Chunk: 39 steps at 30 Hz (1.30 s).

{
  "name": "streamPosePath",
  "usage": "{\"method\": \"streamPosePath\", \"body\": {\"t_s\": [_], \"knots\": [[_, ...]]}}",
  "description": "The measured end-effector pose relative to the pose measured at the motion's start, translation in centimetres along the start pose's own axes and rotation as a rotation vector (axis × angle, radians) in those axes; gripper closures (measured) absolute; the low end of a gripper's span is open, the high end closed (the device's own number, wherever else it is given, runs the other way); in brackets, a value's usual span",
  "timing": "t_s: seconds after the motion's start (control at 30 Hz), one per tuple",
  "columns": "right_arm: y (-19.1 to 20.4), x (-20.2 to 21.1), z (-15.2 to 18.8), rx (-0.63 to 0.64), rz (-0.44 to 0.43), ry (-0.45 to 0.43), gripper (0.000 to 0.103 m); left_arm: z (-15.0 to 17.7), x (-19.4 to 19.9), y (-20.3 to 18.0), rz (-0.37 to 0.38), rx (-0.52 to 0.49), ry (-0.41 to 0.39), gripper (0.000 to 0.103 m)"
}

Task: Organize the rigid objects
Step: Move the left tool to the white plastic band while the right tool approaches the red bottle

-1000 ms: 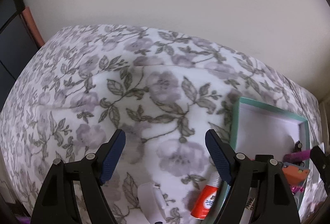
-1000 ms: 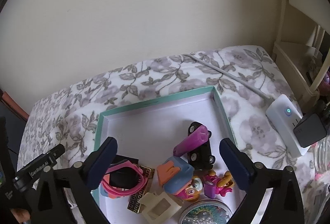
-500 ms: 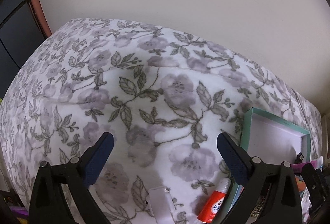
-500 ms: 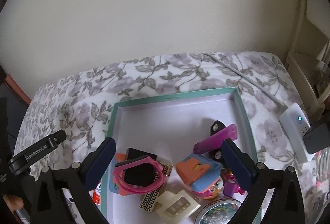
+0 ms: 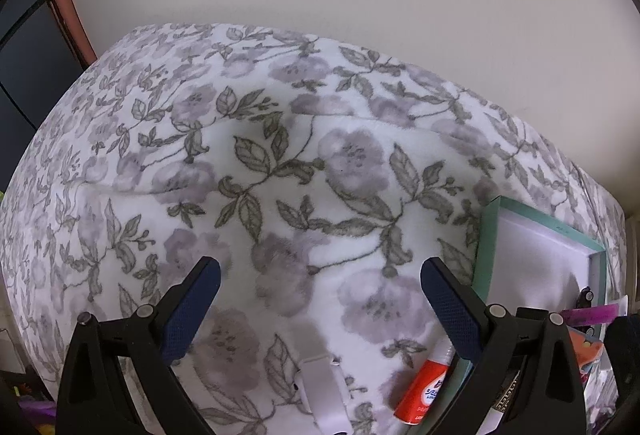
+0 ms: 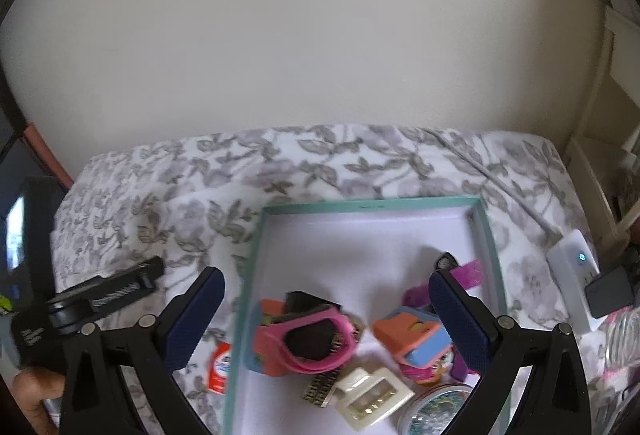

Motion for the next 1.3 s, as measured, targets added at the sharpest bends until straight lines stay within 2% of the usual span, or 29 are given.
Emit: {"method": "streamPosePath", "body": {"t_s": [0.13,0.33,0.53,0.6,0.7,0.8,0.93,1.03,1.2,1.3], "knots": [[1.4,-0.4,-0.1,0.011,-0.044,0.011,0.000,-0.2,-0.2,0.6,-0.005,0.007,0.023,0.003],[3.4,-0.8,0.0,0.053,-0.058,0.035,0.000,-0.5,0.1,1.5,-0.010,0.021,0.056,0.003],[4.3,0.6,-0.2,0.018,-0.096,0.041,0.000,-0.3,1.4,2.9,-0.024,0.062,0.099,0.003],[4.5,1.3,-0.3,0.000,-0.104,0.045,0.000,0.1,1.9,3.3,-0.024,0.082,0.120,0.003],[4.1,2.9,-0.5,-0.030,-0.061,0.044,0.000,1.0,2.6,3.7,-0.024,0.095,0.135,0.003],[4.4,4.3,-0.4,-0.042,-0.041,0.047,0.000,2.4,3.0,3.7,-0.023,0.062,0.151,0.003],[5.5,5.4,0.0,-0.021,-0.058,0.053,0.000,4.1,3.1,4.3,-0.019,0.047,0.186,0.003],[6.3,6.3,0.2,-0.008,-0.081,0.027,0.000,5.0,3.3,5.1,-0.003,0.064,0.201,0.003],[7.1,7.7,-0.1,0.006,-0.101,-0.072,0.000,5.4,3.5,6.8,0.012,0.094,0.188,0.003],[6.8,7.6,-0.1,-0.004,-0.063,-0.107,0.000,4.9,3.4,7.7,0.012,0.116,0.182,0.003]]}}
Point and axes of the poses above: each gripper's, at about its wrist camera, not at the fingertips, and x roughly against the way its jaws point, y to its left, z to its underside, the point moved 6 cm from there along -x, roughly the way its jaws point, and after that the axes turned 13 degrees about x, right-handed, at the moved point
